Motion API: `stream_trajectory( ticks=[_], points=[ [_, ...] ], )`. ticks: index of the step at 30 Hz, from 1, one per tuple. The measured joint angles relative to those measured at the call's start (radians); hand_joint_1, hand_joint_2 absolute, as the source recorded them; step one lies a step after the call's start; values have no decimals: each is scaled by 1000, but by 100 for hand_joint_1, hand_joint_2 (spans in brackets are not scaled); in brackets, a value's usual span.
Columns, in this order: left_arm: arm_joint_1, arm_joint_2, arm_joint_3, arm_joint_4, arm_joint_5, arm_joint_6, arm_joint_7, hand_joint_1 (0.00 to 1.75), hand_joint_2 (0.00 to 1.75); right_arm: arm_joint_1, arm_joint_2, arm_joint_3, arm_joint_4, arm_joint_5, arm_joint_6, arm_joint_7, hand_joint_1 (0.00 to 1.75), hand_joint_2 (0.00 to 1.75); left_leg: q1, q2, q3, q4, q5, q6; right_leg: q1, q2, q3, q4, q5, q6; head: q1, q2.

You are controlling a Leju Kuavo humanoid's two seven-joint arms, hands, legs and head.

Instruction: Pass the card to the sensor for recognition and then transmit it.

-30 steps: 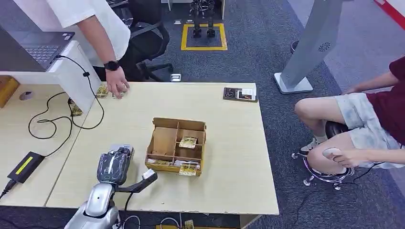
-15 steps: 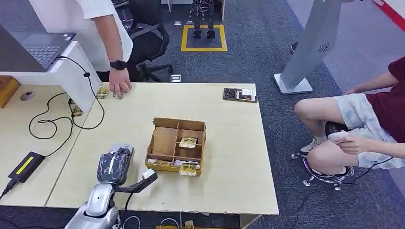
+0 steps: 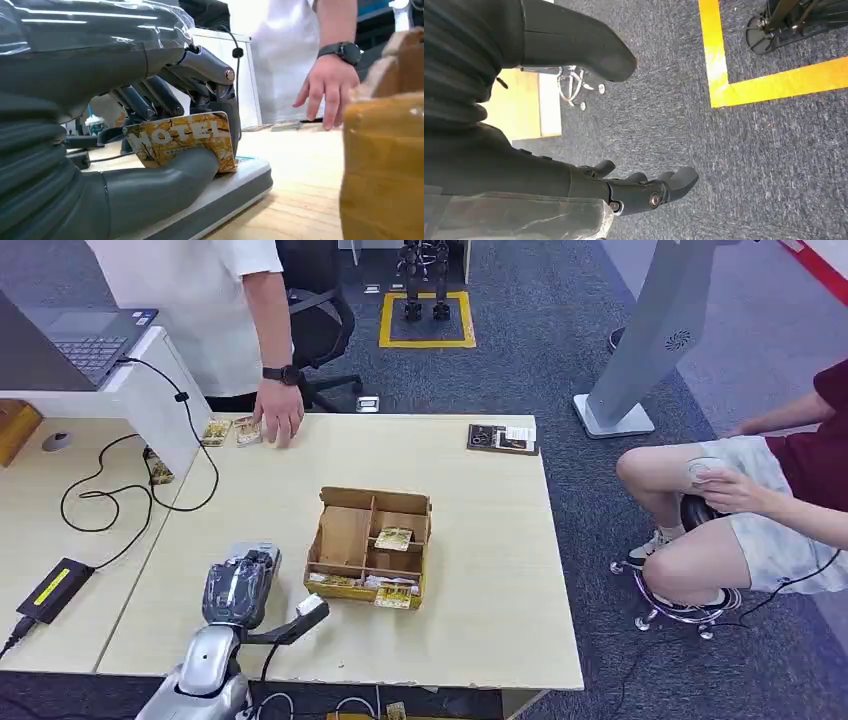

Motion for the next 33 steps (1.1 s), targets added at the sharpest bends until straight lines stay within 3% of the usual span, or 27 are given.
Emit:
stream_trajectory(
  ticks=[2,4,7,10,11,16,28,33],
  points=[
    [11,-1,3,-3,23,81,-31,175,175,0,0,-3,0,2,-1,0,0,175,0,0,0,0,0,0,0,0,0,0,0,0,0,0],
    [29,-9,19,-30,39,115,-74,175,175,1,0,-4,2,3,-6,-5,0,175,0,0,0,0,0,0,0,0,-1,0,0,0,0,0],
    [57,-40,75,-128,67,119,-204,175,175,2,0,-5,4,7,-16,-8,0,175,0,0,-3,0,1,1,0,-1,-3,0,0,0,0,0],
    [61,-101,160,-233,128,120,-389,175,175,1,0,-5,13,13,-31,-16,0,175,0,0,-6,1,1,2,0,-1,-6,0,1,1,0,0],
    [54,-119,181,-255,136,120,-422,175,175,0,0,-5,16,20,-34,-16,0,175,0,0,-6,1,1,2,0,-1,-6,0,1,1,0,0],
    [-28,-159,203,-285,117,120,-373,175,175,-8,-9,-2,60,29,-60,-16,0,175,0,0,-5,1,1,1,0,0,-6,0,2,1,0,0],
    [-134,-180,203,-282,154,119,-367,175,175,-20,-36,7,146,41,-100,-15,0,175,0,0,-7,1,3,1,0,0,-7,0,2,1,0,0],
    [-203,-181,190,-235,202,118,-308,175,175,-25,-43,18,170,43,-106,-13,0,175,0,0,-8,1,3,1,0,0,-8,0,3,1,0,0]
  ],
)
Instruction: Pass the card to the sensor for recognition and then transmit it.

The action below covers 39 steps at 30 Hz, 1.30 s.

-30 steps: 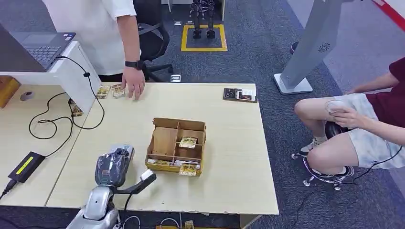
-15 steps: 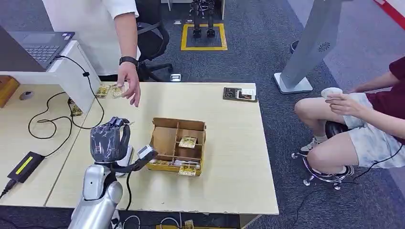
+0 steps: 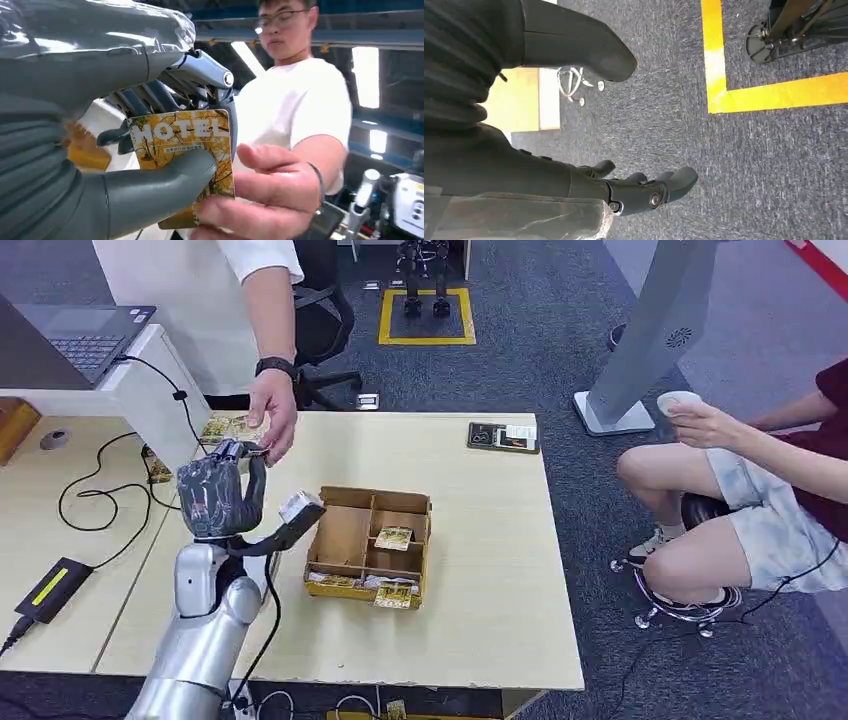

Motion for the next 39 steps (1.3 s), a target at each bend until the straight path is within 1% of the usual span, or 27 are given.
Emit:
stream_trajectory(
  ticks=[5,8,9,10,11,13,15,20,25,27,28,31,36,39],
  points=[
    [-43,2,-11,35,27,0,18,175,175,-3,-6,6,16,0,-3,0,0,175,0,0,0,0,0,0,0,0,0,0,0,0,0,0],
    [-80,1,-27,64,90,0,32,175,175,-5,-8,11,24,0,-10,6,0,175,0,0,-1,0,0,0,0,0,-1,0,0,0,0,0],
    [-91,1,-30,76,112,0,34,155,175,-6,-8,13,26,0,-11,9,0,175,0,0,-1,0,0,0,0,0,-1,0,0,0,0,0],
    [-101,0,-35,84,126,0,33,33,175,-6,-8,14,29,0,-14,10,0,175,0,0,-1,0,0,0,0,0,-1,0,0,0,0,0],
    [-113,-1,-41,93,146,0,32,0,175,-7,-8,17,32,0,-16,14,0,175,0,0,-1,0,1,0,0,0,-1,0,0,0,0,0],
    [-129,-5,-50,100,171,0,20,0,175,-8,-9,21,35,0,-18,16,0,175,0,0,-1,0,1,0,0,0,-1,0,0,0,0,0],
    [-138,-17,-53,101,192,0,-2,0,175,-9,-10,25,37,-2,-21,18,0,175,0,0,-1,0,1,0,0,0,-1,0,0,0,0,0],
    [-139,-40,-63,100,232,0,-41,0,175,-9,-10,30,40,-5,-27,19,0,175,0,0,-1,0,1,0,0,0,-1,0,0,0,0,0],
    [-137,-40,-93,87,283,0,-63,0,175,-9,-11,31,41,-6,-27,19,0,175,0,0,-2,0,1,0,0,0,-1,0,0,0,0,0],
    [-128,-32,-114,71,303,0,-74,0,175,-8,-12,32,41,-6,-24,20,0,175,0,0,-2,0,1,0,0,0,-1,0,0,0,0,0],
    [-122,-25,-128,63,330,-4,-87,0,175,-7,-13,33,41,-6,-23,22,0,175,0,0,-2,0,1,0,0,0,-1,0,0,0,0,0],
    [-95,2,-175,24,461,-26,-140,0,175,-3,-15,38,41,-6,-20,22,0,175,0,0,-2,0,1,0,0,0,-1,0,0,0,0,0],
    [-38,44,-239,-40,547,-41,-196,0,175,2,-17,43,41,-14,-11,15,0,175,0,0,-2,0,1,0,0,0,-2,0,0,0,0,0],
    [10,68,-277,-88,573,-49,-216,0,175,6,-17,43,39,-24,-6,11,0,175,0,0,-3,0,0,0,0,0,-2,0,0,0,0,0]
  ],
)
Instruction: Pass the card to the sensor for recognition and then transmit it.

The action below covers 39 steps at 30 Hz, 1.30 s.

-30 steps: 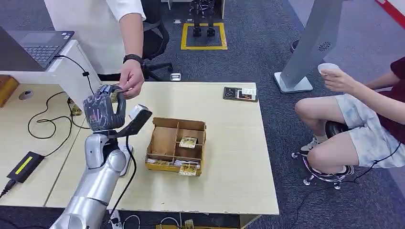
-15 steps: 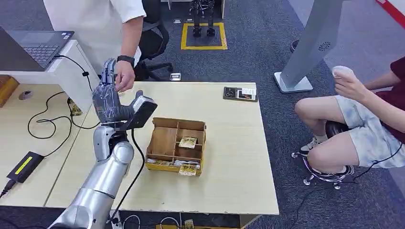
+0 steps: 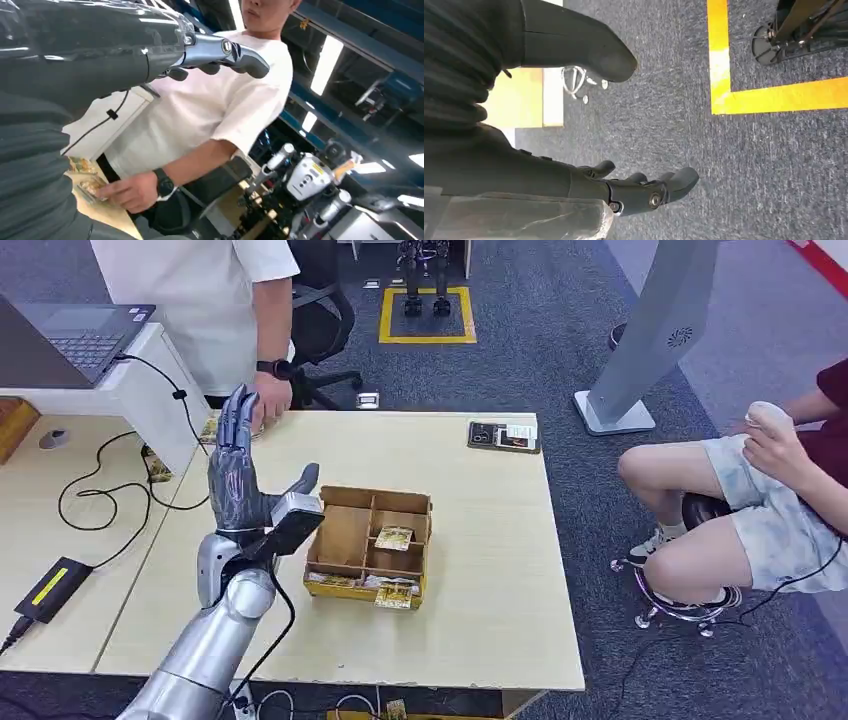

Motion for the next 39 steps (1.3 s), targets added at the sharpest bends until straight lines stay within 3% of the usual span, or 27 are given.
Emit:
stream_trajectory(
  ticks=[6,12,19,25,30,39],
  points=[
    [69,37,-56,-73,24,-11,-19,0,175,7,0,0,-8,0,10,-3,0,175,0,0,0,0,0,0,0,0,0,0,0,0,0,0],
    [170,78,-93,-181,127,-77,-113,0,175,20,6,0,-43,-10,33,-3,0,175,0,0,-1,0,0,0,0,0,0,0,0,0,0,0],
    [253,120,-128,-246,97,-128,-146,0,175,27,20,-9,-92,-14,53,-3,0,175,0,0,-1,0,-1,0,0,0,-1,0,-1,0,0,0],
    [270,154,-160,-246,-20,-137,-103,0,175,28,24,-15,-112,-14,63,-4,0,175,0,0,-1,0,-1,0,0,0,-1,0,0,0,0,0],
    [253,184,-211,-211,-248,-147,1,0,175,28,24,-16,-115,-6,69,-3,0,175,0,0,-1,0,-1,0,0,0,-1,0,0,0,0,0],
    [226,206,-265,-158,-287,-155,19,0,175,27,24,-16,-114,0,69,-3,0,175,0,0,-1,0,-1,0,0,0,-1,0,0,0,0,0]
  ],
)
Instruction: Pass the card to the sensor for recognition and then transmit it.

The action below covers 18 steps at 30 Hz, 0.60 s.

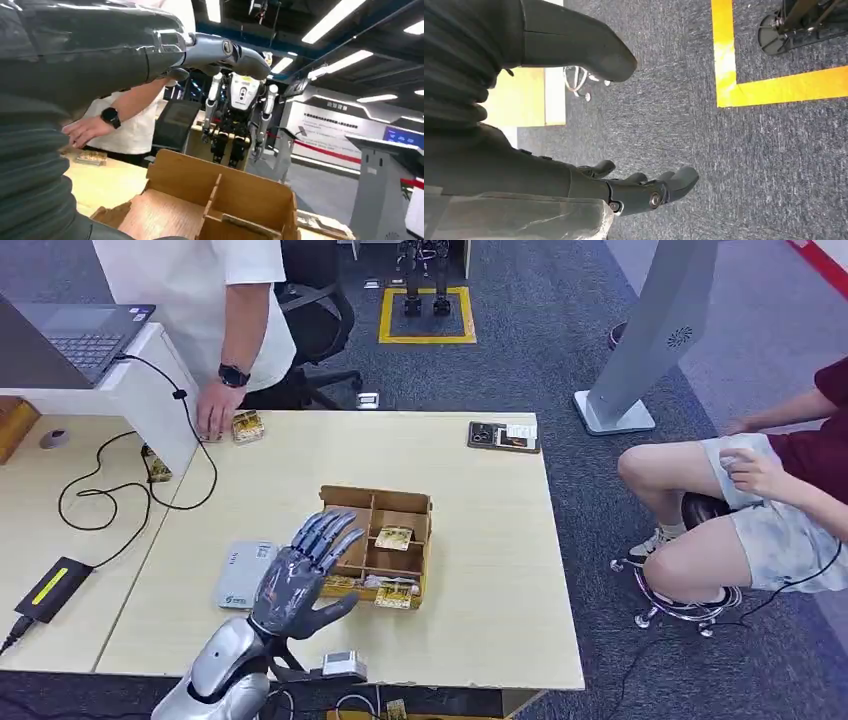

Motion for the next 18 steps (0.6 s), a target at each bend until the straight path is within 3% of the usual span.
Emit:
stream_trajectory(
  ticks=[3,10,18],
  points=[
    [-13,2,-21,22,-55,-10,42,0,175,-1,-1,0,1,5,-3,0,0,175,0,0,0,0,0,0,0,0,0,0,0,0,0,0],
    [-53,2,-68,103,-281,2,210,0,175,-1,-10,0,13,7,-9,4,0,175,0,0,0,0,0,0,0,0,0,0,0,0,0,0],
    [-74,1,-82,147,-324,-2,245,0,175,-1,-14,0,19,18,-9,7,0,175,0,0,0,0,0,0,0,0,0,0,0,0,0,0]
  ],
)
